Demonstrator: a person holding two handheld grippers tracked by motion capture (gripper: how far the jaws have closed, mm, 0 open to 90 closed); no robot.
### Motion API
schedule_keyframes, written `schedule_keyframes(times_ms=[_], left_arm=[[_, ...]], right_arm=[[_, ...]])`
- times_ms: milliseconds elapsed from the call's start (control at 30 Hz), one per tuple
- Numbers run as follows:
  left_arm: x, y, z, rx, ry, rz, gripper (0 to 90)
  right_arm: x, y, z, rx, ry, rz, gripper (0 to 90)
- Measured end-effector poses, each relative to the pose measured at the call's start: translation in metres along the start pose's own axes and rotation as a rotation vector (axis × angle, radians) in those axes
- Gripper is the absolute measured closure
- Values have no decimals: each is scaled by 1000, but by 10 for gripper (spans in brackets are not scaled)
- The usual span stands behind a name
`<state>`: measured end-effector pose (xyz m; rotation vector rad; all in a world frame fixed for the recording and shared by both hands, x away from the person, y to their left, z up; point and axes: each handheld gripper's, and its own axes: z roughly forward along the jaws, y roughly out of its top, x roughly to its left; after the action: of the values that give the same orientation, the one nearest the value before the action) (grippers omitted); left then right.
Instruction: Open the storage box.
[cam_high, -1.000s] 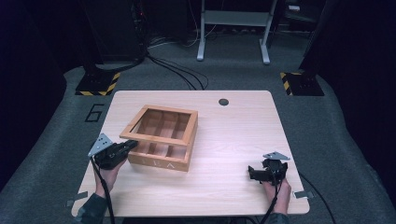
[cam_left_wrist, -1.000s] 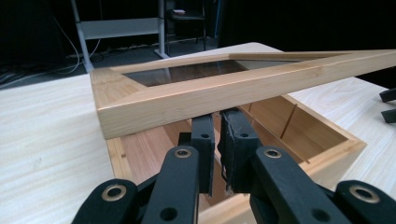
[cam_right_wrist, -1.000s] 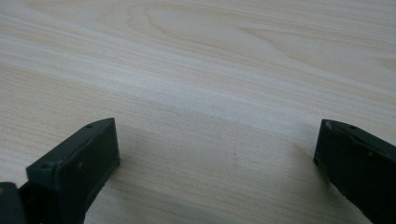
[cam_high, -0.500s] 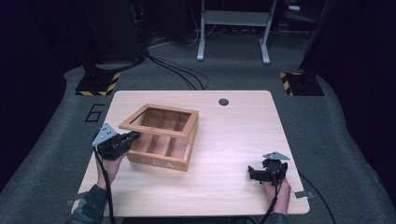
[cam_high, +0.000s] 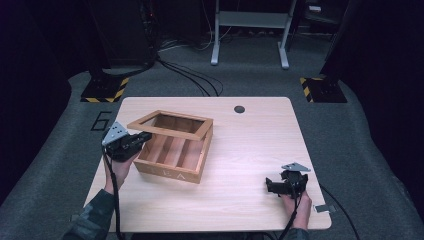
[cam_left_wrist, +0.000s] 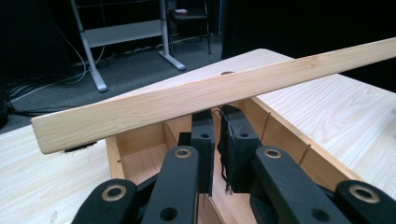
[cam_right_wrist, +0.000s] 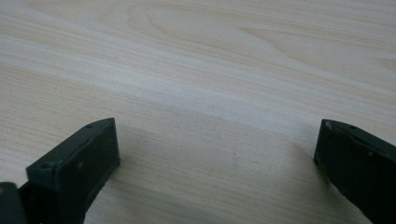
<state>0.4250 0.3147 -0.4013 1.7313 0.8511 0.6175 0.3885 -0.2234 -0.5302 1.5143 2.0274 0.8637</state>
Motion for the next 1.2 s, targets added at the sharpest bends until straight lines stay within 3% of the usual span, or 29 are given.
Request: schedule_keyframes(times_ms=[367, 500, 1200], left_arm=[[12, 20, 11, 28, -2, -15, 836], [14, 26, 15, 46, 3, -1, 836], [25, 61, 33, 67, 10, -6, 836]], right_arm=[[0, 0, 0, 0, 0, 1, 0], [0, 0, 0, 0, 0, 1, 0], [0, 0, 0, 0, 0, 0, 0]])
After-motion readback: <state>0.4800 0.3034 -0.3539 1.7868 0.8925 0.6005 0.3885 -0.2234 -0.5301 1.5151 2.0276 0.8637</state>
